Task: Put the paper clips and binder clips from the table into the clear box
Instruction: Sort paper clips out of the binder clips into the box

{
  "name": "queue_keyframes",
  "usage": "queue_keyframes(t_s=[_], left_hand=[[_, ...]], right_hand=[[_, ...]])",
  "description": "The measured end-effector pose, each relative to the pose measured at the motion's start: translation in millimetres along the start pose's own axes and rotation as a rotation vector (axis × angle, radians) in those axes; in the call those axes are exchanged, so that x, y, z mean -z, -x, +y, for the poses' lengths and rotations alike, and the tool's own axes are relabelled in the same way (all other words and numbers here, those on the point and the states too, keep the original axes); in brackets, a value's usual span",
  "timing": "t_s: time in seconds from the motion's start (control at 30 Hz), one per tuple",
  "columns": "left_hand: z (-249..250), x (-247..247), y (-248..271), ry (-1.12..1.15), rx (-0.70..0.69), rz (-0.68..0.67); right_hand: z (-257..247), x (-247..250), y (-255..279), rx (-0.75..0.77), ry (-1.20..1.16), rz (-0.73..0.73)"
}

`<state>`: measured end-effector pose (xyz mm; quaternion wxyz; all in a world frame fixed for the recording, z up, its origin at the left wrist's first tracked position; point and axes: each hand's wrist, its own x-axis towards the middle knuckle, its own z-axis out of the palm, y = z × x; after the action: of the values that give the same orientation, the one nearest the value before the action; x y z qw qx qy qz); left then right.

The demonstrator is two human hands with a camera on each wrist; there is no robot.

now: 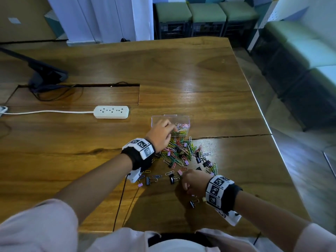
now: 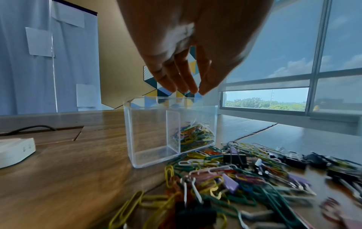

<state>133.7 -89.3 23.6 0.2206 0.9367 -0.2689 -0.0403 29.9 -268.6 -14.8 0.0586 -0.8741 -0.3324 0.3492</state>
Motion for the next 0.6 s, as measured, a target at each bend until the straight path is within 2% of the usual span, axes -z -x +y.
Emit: queue_keyframes(t_s=[0.07,0.2,0.3,0.37,0.5,0.6], left_hand=[[-4,3,19,0.022,0.03,-0.084],[-19,8,57,0.003,0.098,-0.422],[-27,7,80,-0.071,0.142,-0.634],[-32,4,91,-0.103,0.176,-0.667],[-40,-2,99,-0.085,0.235,-0.625],[-41,-6,102,-0.076,0.262,-0.574]], right_hand=[[0,0,-1,0.001,0.02,-0.01],[-1,6,-6,-0.036,-0.021,-0.029],[0,16,-15,-0.111,-0.118,0.122],[-2,27,-20,-0.126,-0.175,0.205],[-10,46,-30,-0.138,-0.197,0.28],[-16,49,-37,-0.122,-0.181,0.266]])
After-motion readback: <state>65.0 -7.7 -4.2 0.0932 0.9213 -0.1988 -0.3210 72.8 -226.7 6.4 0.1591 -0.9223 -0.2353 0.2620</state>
